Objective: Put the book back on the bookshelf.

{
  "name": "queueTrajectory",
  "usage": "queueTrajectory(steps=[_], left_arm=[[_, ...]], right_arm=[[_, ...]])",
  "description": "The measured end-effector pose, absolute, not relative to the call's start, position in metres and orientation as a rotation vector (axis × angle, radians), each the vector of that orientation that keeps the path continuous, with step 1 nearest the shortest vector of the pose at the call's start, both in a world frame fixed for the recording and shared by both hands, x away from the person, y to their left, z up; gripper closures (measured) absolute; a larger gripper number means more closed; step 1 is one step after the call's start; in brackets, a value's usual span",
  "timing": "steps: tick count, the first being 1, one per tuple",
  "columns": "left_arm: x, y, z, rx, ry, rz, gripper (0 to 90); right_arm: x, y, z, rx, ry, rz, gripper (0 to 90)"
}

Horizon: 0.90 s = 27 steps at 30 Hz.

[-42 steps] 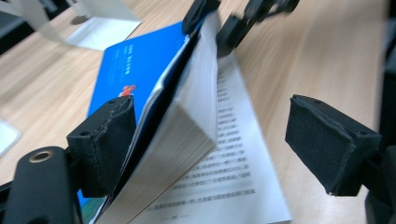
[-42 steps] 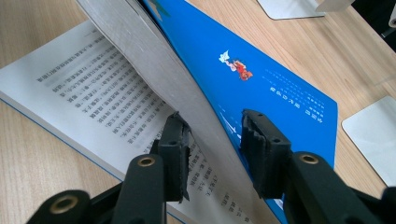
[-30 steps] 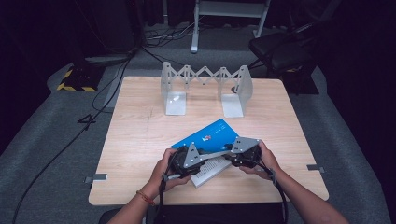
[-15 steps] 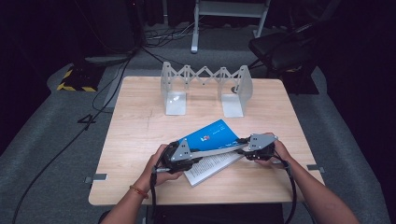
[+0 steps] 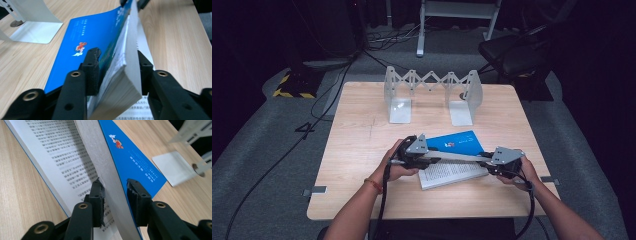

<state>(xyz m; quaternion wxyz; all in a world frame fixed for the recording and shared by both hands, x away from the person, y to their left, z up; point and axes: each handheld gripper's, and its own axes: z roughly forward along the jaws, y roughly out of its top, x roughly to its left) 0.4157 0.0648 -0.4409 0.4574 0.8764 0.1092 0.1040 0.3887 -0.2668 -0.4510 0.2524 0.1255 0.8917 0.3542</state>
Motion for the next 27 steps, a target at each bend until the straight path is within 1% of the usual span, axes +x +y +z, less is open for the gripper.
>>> queueTrajectory(steps=[3, 4, 5, 6, 7, 11, 13, 14, 19, 21, 23, 24, 27], left_arm=[[0.418, 0.059, -0.44, 2.169, 0.281, 0.255, 56.9], [0.416, 0.055, -0.44, 2.187, 0.288, 0.263, 56.9], [0.414, 0.052, -0.44, 2.198, 0.299, 0.277, 53.7], [0.411, 0.05, -0.439, 2.204, 0.311, 0.28, 47.5], [0.408, 0.05, -0.438, 2.202, 0.318, 0.283, 44.5], [0.388, 0.041, -0.427, 2.221, 0.373, 0.416, 29.5], [0.381, 0.034, -0.425, 2.246, 0.393, 0.468, 28.4], [0.379, 0.031, -0.424, 2.26, 0.394, 0.467, 28.2], [0.38, 0.019, -0.431, 2.313, 0.422, 0.5, 30.2], [0.383, 0.019, -0.435, 2.323, 0.44, 0.495, 33.7], [0.384, 0.019, -0.438, 2.342, 0.432, 0.526, 42.3], [0.384, 0.019, -0.439, 2.344, 0.422, 0.519, 44.9], [0.38, 0.018, -0.444, 2.391, 0.331, 0.534, 58.4]], right_arm=[[0.387, -0.271, -0.45, 0.362, 2.418, 0.954, 68.3], [0.387, -0.272, -0.449, 0.368, 2.415, 0.951, 68.4], [0.387, -0.273, -0.449, 0.367, 2.42, 0.943, 68.4], [0.386, -0.273, -0.449, 0.364, 2.422, 0.935, 68.3], [0.385, -0.272, -0.448, 0.355, 2.42, 0.927, 68.2], [0.384, -0.268, -0.447, 0.34, 2.426, 0.89, 68.1], [0.383, -0.267, -0.446, 0.346, 2.431, 0.879, 68.0], [0.383, -0.265, -0.445, 0.342, 2.435, 0.865, 68.0], [0.381, -0.258, -0.443, 0.347, 2.443, 0.839, 67.9], [0.381, -0.256, -0.443, 0.347, 2.451, 0.827, 67.8], [0.381, -0.255, -0.444, 0.345, 2.458, 0.82, 67.5], [0.382, -0.255, -0.444, 0.345, 2.462, 0.82, 67.4], [0.383, -0.254, -0.444, 0.345, 2.466, 0.816, 66.3]])
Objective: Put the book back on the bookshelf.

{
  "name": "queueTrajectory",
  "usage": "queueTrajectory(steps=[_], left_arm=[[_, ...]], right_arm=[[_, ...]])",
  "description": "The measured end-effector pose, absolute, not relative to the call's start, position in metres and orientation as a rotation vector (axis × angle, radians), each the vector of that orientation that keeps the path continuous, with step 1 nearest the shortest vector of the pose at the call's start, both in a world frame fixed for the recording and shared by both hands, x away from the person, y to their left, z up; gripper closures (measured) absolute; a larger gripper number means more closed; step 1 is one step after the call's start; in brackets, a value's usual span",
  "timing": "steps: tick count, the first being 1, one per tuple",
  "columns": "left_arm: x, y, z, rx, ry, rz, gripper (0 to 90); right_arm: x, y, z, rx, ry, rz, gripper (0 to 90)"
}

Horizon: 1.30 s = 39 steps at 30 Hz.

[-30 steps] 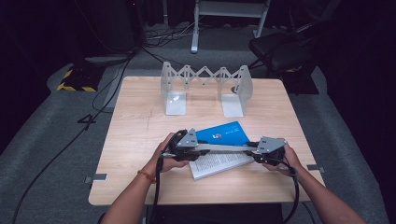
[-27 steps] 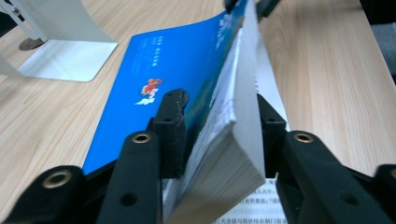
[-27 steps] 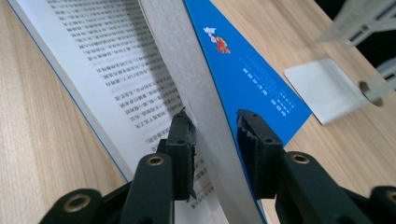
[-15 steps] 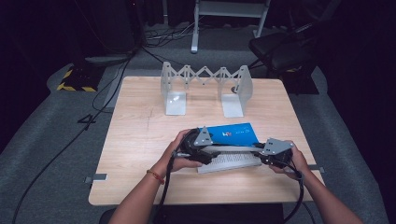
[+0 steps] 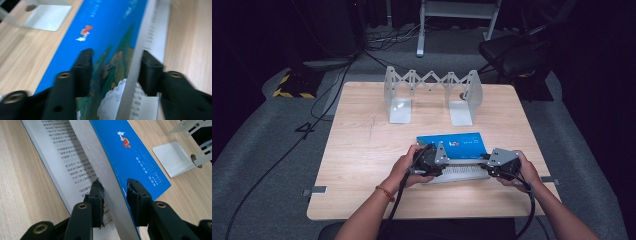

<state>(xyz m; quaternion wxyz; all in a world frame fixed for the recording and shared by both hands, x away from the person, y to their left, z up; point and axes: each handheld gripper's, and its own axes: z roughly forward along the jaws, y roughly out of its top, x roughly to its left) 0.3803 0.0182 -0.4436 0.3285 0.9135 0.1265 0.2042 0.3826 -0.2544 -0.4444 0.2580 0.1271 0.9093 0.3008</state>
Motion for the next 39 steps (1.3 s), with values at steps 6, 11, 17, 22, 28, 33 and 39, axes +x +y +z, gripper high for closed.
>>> queueTrajectory(steps=[6, 11, 17, 22, 28, 33, 39], left_arm=[[0.383, 0.027, -0.449, 2.362, 0.294, 0.514, 68.0], [0.387, 0.033, -0.45, 2.349, 0.294, 0.472, 68.3], [0.394, 0.044, -0.45, 2.309, 0.309, 0.408, 68.1], [0.397, 0.054, -0.446, 2.302, 0.345, 0.354, 60.7], [0.39, 0.049, -0.433, 2.296, 0.385, 0.362, 39.8], [0.376, 0.031, -0.427, 2.307, 0.405, 0.444, 31.6], [0.37, 0.008, -0.434, 2.329, 0.438, 0.515, 27.1]], right_arm=[[0.389, -0.262, -0.446, 0.342, 2.466, 0.972, 58.9], [0.403, -0.278, -0.459, 0.353, 2.465, 1.094, 53.4], [0.41, -0.291, -0.465, 0.292, 2.421, 1.14, 61.0], [0.399, -0.28, -0.458, 0.198, 2.409, 1.066, 66.1], [0.389, -0.268, -0.452, 0.153, 2.41, 1.008, 69.3], [0.384, -0.258, -0.446, 0.163, 2.416, 1.012, 70.9], [0.381, -0.249, -0.442, 0.171, 2.42, 1.002, 72.1]])
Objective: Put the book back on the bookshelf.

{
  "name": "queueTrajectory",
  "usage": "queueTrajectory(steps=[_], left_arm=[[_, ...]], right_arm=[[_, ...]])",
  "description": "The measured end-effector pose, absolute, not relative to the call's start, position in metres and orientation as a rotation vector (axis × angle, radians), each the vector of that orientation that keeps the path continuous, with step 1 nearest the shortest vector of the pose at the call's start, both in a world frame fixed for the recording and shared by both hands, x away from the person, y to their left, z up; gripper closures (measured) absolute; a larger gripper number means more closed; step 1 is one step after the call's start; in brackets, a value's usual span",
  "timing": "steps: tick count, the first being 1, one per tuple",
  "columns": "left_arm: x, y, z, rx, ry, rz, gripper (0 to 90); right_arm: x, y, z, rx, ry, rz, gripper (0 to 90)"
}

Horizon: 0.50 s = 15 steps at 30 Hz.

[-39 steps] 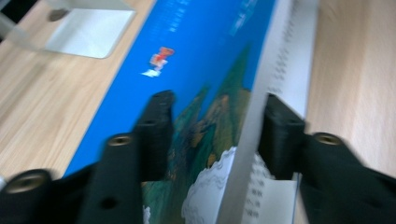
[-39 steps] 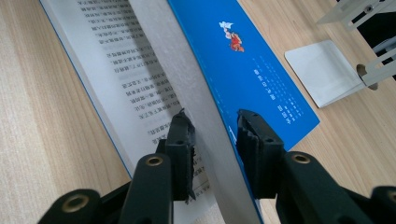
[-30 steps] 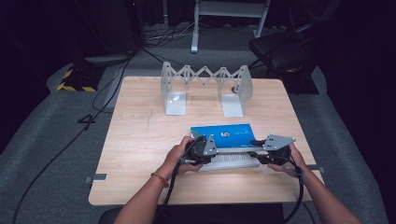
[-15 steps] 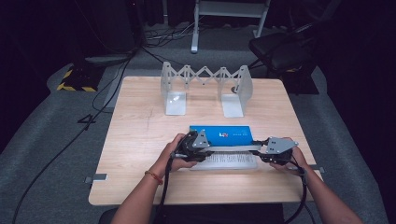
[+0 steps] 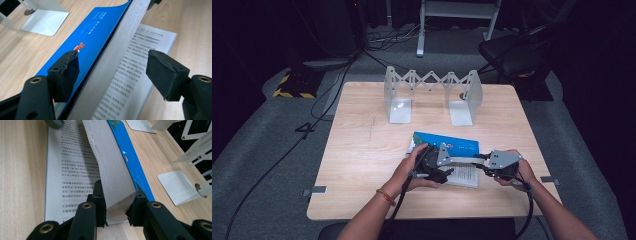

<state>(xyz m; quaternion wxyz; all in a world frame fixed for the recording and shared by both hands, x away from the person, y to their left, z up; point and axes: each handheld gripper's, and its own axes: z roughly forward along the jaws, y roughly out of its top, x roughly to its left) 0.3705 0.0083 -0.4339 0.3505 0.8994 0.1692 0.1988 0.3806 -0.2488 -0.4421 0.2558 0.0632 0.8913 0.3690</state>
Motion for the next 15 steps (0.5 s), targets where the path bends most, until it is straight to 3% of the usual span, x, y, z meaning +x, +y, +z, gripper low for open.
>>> queueTrajectory(steps=[2, 7, 15], left_arm=[[0.371, 0.004, -0.437, 2.341, 0.44, 0.537, 24.3], [0.373, 0.001, -0.44, 2.324, 0.462, 0.544, 28.9], [0.376, 0.004, -0.441, 2.288, 0.466, 0.563, 53.3]], right_arm=[[0.38, -0.246, -0.441, 0.187, 2.427, 1.004, 72.3], [0.377, -0.239, -0.437, 0.198, 2.427, 0.993, 72.7], [0.375, -0.231, -0.432, 0.214, 2.428, 0.967, 72.7]])
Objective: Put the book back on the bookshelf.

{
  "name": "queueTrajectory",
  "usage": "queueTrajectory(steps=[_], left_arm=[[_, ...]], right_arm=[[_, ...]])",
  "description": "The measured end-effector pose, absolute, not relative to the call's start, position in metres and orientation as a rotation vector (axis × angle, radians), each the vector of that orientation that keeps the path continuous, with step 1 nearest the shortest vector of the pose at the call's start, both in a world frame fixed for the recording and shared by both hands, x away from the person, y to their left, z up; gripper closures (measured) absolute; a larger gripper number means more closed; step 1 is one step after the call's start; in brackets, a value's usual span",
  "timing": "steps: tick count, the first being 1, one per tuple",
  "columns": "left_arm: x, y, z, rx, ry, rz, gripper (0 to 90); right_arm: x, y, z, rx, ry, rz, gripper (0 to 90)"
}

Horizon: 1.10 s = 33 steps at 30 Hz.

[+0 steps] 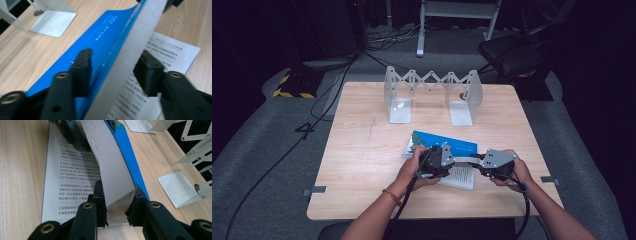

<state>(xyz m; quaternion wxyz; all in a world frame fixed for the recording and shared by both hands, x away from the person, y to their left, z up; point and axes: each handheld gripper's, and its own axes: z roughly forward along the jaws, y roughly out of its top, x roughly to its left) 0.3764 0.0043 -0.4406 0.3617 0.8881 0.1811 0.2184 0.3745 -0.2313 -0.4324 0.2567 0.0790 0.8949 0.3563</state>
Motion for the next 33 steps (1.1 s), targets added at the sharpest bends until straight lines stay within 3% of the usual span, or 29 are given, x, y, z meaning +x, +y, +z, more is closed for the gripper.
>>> queueTrajectory(steps=[9, 14, 15, 16, 20, 26, 33], left_arm=[[0.377, 0.008, -0.443, 2.3, 0.367, 0.57, 66.0], [0.379, 0.014, -0.446, 2.244, 0.371, 0.559, 70.2], [0.38, 0.016, -0.446, 2.231, 0.377, 0.551, 70.2], [0.381, 0.02, -0.445, 2.202, 0.392, 0.536, 71.8], [0.383, 0.029, -0.441, 2.144, 0.411, 0.516, 72.7], [0.386, 0.044, -0.435, 2.051, 0.461, 0.48, 73.5], [0.389, 0.058, -0.43, 1.991, 0.489, 0.436, 73.7]], right_arm=[[0.375, -0.227, -0.429, 0.25, 2.426, 0.965, 70.1], [0.378, -0.229, -0.426, 0.312, 2.405, 1.068, 59.9], [0.379, -0.231, -0.425, 0.325, 2.386, 1.101, 56.6], [0.382, -0.238, -0.423, 0.366, 2.351, 1.147, 47.2], [0.392, -0.258, -0.423, 0.448, 2.323, 1.173, 40.3], [0.422, -0.283, -0.442, 0.626, 2.372, 1.106, 37.3], [0.453, -0.281, -0.468, 0.698, 2.477, 1.034, 35.5]])
